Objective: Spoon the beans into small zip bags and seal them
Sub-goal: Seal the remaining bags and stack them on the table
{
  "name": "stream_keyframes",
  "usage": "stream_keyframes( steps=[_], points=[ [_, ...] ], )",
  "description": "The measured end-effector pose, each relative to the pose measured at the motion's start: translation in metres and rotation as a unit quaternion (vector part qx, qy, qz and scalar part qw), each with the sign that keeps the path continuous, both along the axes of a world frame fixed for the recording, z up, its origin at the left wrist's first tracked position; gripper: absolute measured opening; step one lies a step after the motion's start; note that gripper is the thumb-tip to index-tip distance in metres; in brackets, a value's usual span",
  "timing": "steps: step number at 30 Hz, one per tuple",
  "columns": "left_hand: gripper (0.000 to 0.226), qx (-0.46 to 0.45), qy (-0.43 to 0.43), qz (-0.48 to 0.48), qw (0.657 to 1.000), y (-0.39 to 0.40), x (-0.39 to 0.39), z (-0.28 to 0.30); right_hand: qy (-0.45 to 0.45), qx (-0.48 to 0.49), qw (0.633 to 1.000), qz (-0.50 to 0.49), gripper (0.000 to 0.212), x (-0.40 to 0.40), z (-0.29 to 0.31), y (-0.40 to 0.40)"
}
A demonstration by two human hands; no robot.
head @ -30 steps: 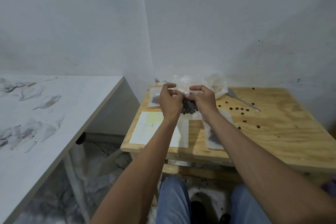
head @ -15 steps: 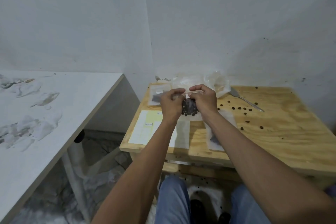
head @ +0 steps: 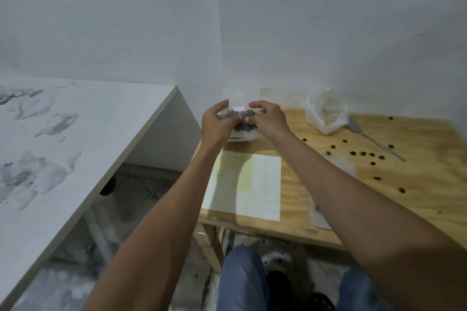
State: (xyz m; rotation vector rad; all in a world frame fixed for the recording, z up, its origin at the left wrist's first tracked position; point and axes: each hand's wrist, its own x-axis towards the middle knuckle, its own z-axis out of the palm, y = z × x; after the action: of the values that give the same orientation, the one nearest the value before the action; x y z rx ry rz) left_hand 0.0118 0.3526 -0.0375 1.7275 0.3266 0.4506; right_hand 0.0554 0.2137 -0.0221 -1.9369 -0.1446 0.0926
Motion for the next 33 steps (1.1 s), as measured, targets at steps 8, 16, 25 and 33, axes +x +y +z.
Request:
stream_keyframes(
  steps=[8,16,25,33],
  points=[
    [0.052,0.151,0.094,0.029,0.984,0.031,0.031,-0.032,0.028,-0.118,0.992,0.019,0.060,0.025,-0.023,0.033],
    [0.050,0.258,0.106,0.047,0.959,0.028,0.027,-0.044,0.012,-0.271,0.961,0.045,0.060,0.024,-0.029,0.028],
    [0.032,0.258,0.050,0.043,0.964,-0.031,0.002,-0.007,-0.042,-0.169,0.983,-0.061,0.035,-0.012,0.007,-0.043],
    [0.040,0.266,0.146,-0.163,0.939,-0.122,-0.046,0.002,0.002,-0.285,0.949,-0.130,0.017,-0.071,0.027,-0.139]
  ],
)
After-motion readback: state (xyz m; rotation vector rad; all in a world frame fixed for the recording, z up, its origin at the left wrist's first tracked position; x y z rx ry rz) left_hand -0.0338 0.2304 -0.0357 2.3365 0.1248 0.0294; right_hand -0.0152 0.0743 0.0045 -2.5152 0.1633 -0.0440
